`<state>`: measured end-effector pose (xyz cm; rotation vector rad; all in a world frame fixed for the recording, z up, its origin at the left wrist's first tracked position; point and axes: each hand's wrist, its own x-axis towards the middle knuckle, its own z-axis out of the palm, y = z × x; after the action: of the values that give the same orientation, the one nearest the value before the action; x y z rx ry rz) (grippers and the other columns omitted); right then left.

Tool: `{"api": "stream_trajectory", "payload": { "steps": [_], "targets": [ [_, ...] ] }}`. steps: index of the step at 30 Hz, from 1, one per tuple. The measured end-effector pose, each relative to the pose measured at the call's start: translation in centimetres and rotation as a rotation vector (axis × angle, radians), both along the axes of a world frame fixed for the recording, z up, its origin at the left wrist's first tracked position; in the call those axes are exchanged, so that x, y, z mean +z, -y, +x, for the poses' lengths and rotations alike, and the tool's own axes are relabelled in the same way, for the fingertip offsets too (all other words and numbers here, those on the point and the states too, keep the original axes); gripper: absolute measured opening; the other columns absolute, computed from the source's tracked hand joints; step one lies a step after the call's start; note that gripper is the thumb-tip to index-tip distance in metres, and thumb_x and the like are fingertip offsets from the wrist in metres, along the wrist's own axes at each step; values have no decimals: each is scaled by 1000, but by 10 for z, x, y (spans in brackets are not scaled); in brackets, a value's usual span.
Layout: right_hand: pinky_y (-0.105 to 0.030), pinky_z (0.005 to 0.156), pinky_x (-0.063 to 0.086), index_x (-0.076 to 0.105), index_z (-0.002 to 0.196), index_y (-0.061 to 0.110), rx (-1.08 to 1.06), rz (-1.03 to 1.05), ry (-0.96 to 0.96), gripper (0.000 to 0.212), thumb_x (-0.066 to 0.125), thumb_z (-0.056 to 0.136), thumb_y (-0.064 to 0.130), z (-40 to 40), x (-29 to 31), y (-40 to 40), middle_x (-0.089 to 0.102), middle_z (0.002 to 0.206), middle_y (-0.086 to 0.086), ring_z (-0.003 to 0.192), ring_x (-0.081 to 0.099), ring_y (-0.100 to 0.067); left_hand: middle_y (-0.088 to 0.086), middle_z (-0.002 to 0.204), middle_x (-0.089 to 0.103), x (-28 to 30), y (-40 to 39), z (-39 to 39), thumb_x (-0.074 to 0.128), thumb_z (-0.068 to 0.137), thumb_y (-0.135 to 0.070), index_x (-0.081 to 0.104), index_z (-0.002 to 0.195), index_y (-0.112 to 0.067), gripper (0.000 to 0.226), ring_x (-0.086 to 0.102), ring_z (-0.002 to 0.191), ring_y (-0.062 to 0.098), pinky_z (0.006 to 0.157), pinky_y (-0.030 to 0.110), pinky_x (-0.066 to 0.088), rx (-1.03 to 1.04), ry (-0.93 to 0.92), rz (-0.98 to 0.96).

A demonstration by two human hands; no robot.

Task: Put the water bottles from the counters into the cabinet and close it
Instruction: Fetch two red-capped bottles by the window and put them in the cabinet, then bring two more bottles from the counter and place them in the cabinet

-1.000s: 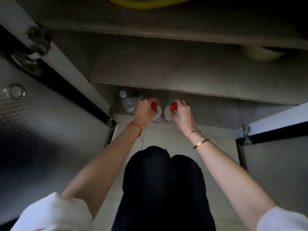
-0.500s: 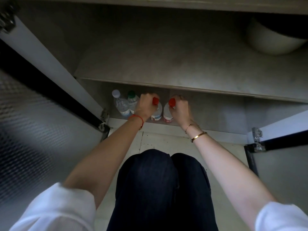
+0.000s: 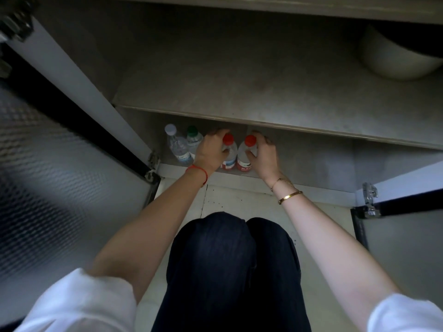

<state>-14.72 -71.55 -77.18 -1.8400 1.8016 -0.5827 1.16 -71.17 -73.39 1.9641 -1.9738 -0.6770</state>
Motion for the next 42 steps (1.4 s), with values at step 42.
{"api": "stream_trajectory", "payload": {
  "steps": [42],
  "targets": [
    [-38,105,42,49,136,13,-143,-230,-76,51,65,89,24,-62,680,-333,58,126,-3,125,42,-22,2,135,59,672,-294,36,67,88,-19,55,135,-17,48,50,130,23,111,48,39,-200,-15,-331]
  ]
}}
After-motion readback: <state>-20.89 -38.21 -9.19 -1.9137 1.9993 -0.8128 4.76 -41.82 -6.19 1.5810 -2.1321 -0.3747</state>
